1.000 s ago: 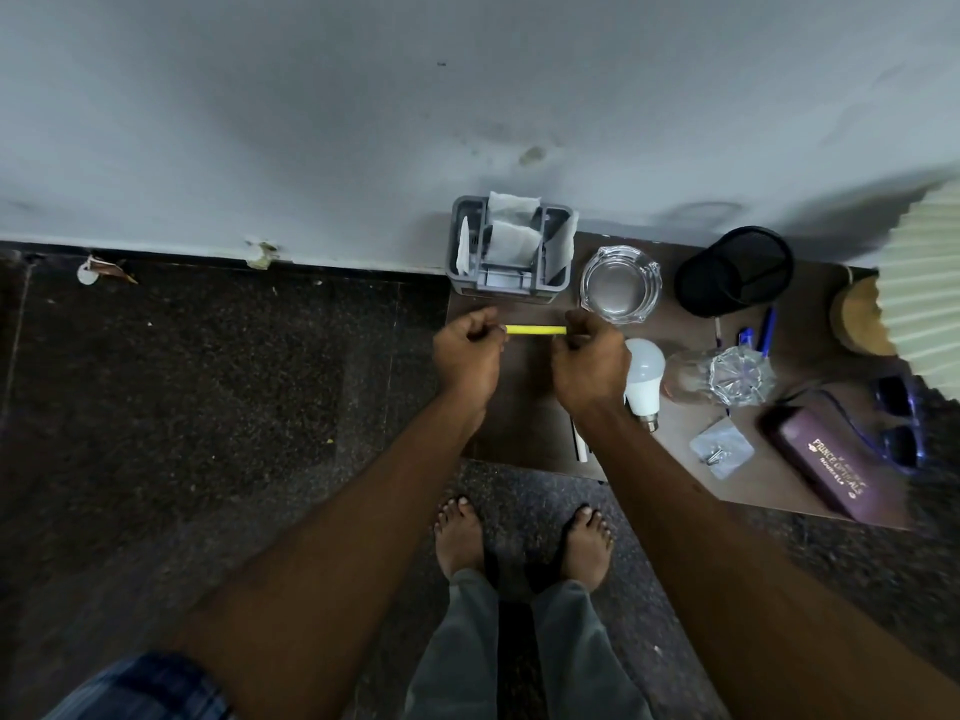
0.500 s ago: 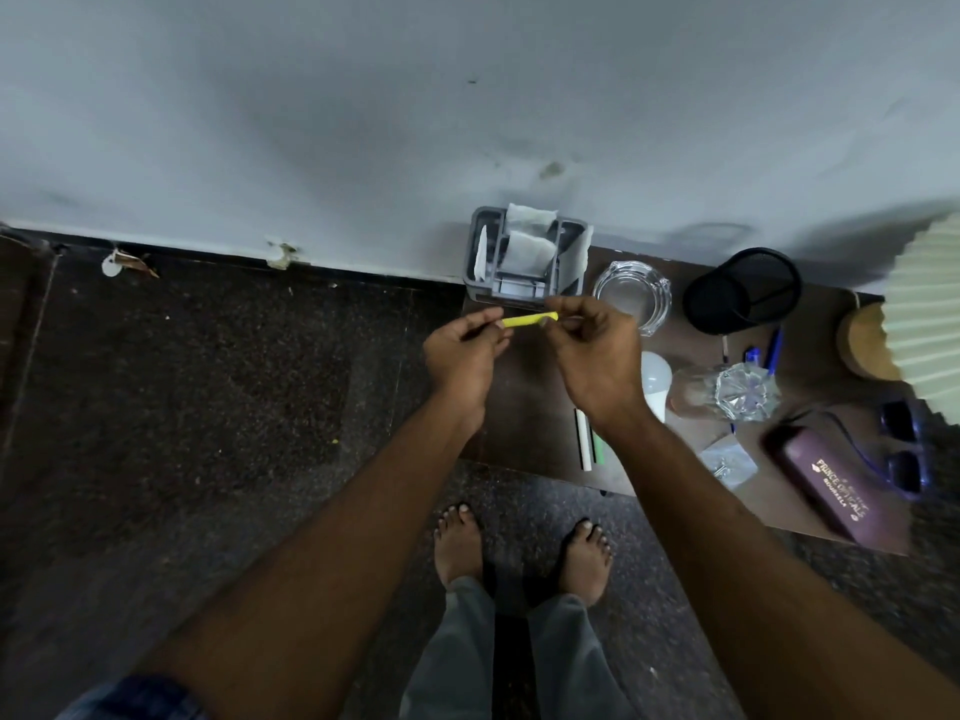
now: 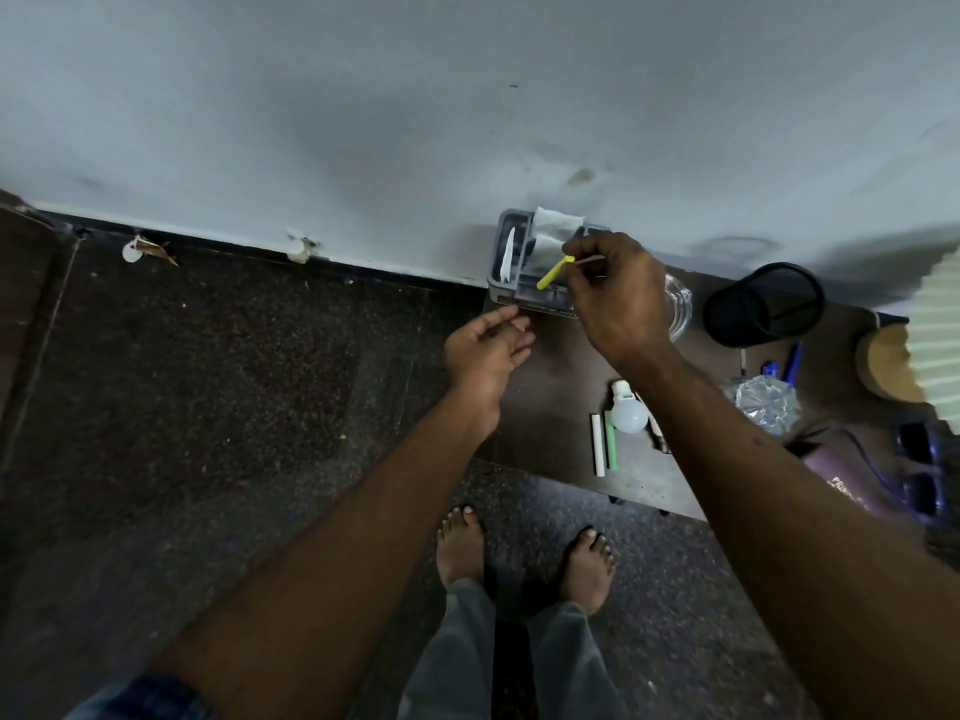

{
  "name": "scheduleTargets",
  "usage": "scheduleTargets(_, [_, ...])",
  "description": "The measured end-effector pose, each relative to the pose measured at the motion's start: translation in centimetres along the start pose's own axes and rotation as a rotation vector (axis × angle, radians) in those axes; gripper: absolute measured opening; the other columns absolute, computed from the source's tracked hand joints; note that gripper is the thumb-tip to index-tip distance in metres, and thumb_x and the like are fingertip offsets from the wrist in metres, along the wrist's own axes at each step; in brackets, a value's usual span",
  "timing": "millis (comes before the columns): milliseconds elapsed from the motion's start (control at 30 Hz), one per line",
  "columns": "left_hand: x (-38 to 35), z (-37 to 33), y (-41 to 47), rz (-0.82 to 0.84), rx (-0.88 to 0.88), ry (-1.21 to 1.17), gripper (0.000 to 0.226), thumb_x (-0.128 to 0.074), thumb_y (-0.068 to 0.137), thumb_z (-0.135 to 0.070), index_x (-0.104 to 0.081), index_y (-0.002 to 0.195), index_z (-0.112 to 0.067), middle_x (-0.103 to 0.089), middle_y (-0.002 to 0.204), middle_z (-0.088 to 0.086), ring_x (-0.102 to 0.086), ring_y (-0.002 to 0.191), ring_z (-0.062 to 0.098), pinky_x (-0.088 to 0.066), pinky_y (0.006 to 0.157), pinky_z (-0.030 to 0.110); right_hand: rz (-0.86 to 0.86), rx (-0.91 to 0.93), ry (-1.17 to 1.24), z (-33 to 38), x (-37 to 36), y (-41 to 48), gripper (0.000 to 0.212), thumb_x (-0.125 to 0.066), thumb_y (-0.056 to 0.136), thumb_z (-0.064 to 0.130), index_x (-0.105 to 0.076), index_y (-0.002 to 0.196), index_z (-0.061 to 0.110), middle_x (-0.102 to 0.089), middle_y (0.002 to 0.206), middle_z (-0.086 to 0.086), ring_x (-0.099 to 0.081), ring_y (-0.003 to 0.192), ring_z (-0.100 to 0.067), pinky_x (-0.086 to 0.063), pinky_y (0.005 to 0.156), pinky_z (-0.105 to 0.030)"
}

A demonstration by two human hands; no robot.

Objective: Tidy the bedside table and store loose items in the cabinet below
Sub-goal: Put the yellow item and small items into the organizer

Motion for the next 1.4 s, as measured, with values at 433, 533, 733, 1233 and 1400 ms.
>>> scheduleTargets(433, [3.7,3.4,-0.3,-0.052,0.117,0.126,0.020,-0.062,0.094,-0.006,-0.072,0.110,-0.012,-0.077,0.096,0.005,-0.071,0.083,0.017,-0.057,0.067,0.025,0.153,0.112,-0.246,-0.3,-3.0,0.7,0.017,-0.065,0.089,0.004,-0.074,0.102,0.010,-0.075,0.096,-0.009,-0.072,0.081,-0.021,-0.055,0.072,-0.028])
scheduleTargets(533, [4.2,4.2,-0.7,-0.045,0.145,0.142,0.018,-0.062,0.094,-0.009,-0.074,0.108,-0.014,-0.078,0.094,0.003,-0.070,0.077,0.013,-0.053,0.062,0.023,0.182,0.095,-0.270,-0.4,-3.5,0.9,0.019,-0.064,0.087,0.004,-0.076,0.102,0.010,-0.076,0.096,-0.010,-0.072,0.082,-0.024,-0.056,0.073,-0.031])
scheduleTargets(733, [4.7,5.3,-0.8,-0.036,0.199,0.176,0.019,-0.062,0.095,-0.010,-0.075,0.107,-0.017,-0.078,0.098,0.003,-0.071,0.082,0.014,-0.054,0.066,0.026,0.205,0.079,-0.332,-0.6,-4.2,1.1,0.015,-0.064,0.088,0.008,-0.074,0.099,0.010,-0.076,0.096,-0.011,-0.071,0.084,-0.029,-0.059,0.075,-0.042])
scheduleTargets(1233, [3.2,5.5,-1.5,-0.001,0.150,0.206,0.021,-0.059,0.095,-0.008,-0.074,0.108,-0.014,-0.077,0.092,0.001,-0.069,0.075,0.011,-0.052,0.065,0.023,0.091,0.069,-0.186,-0.4,-2.2,-0.8,0.013,-0.068,0.091,0.012,-0.074,0.103,0.013,-0.076,0.100,0.000,-0.064,0.075,-0.010,-0.052,0.072,-0.021])
scheduleTargets(1400, [2.5,5.7,-1.7,0.018,0.133,0.234,0.020,-0.062,0.093,-0.008,-0.075,0.101,-0.021,-0.078,0.089,-0.003,-0.072,0.078,0.011,-0.054,0.067,0.023,0.057,0.045,-0.158,-1.4,-1.5,-2.5,0.007,-0.070,0.089,0.017,-0.072,0.096,0.017,-0.074,0.092,0.002,-0.063,0.071,-0.010,-0.052,0.068,-0.025])
Point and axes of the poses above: each hand's wrist, its own y-axis towards the middle knuckle, its own x-axis out of the back of the hand, z = x × y, the point moved 3 cm from there along y, towards the middle knuckle
